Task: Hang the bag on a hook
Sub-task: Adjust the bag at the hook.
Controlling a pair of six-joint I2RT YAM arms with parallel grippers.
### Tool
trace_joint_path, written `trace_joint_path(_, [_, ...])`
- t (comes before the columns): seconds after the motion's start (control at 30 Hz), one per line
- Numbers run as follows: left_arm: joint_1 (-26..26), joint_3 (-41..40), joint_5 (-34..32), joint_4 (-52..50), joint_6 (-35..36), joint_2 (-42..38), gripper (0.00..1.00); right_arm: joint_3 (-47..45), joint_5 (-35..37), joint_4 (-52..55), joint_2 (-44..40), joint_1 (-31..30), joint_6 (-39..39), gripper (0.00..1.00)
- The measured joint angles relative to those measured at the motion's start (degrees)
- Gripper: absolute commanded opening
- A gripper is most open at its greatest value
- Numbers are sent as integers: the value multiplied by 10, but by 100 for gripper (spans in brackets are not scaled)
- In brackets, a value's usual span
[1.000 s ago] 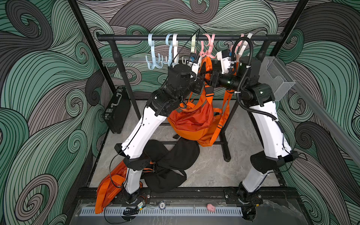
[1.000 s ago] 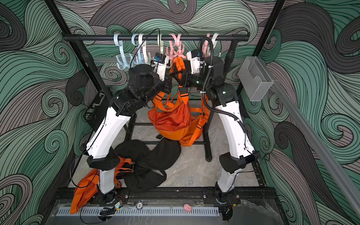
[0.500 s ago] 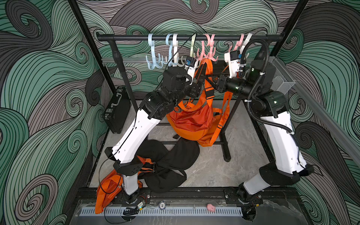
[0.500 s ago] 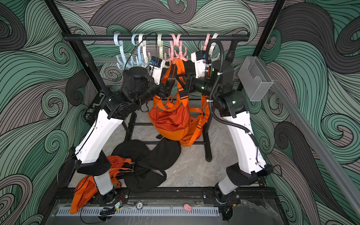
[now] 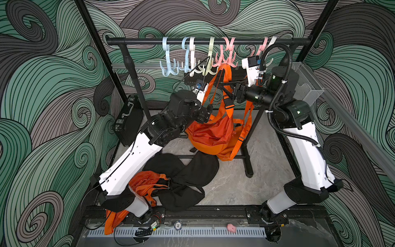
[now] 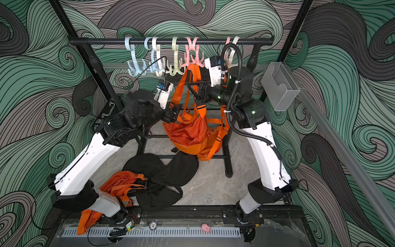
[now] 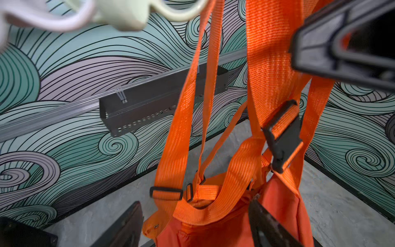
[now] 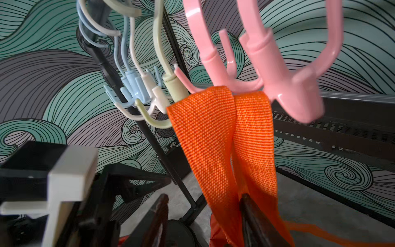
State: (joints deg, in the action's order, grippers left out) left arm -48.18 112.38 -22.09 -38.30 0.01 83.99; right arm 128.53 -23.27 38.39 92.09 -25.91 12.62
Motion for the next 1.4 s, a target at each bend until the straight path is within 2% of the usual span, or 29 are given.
trace_joint_path(0.1, [0, -59, -7, 25, 5, -61, 81, 0, 18, 1, 10, -2, -12, 48])
trace_joint_path(0.23, [0, -110, -19, 50, 12, -119, 81, -6, 52, 0, 15, -3, -27, 36])
trace_joint_path(0.33, [0, -138, -30, 64, 19, -146, 81, -19, 85, -2, 15, -3, -37, 28])
trace_joint_path(0.53, [0, -180, -54, 69, 33, -172, 81, -52, 133, -21, 15, -5, -53, 6])
trace_joint_path(0.63, [0, -193, -63, 71, 37, -179, 81, -58, 149, -27, 13, -6, -58, 0])
trace_joint_path(0.97, [0, -199, -76, 80, 50, -187, 81, -100, 194, -33, -26, 3, -77, 0])
trace_joint_path(1.4, [0, -199, -76, 87, 56, -191, 81, -155, 224, -18, -95, 82, -77, 0])
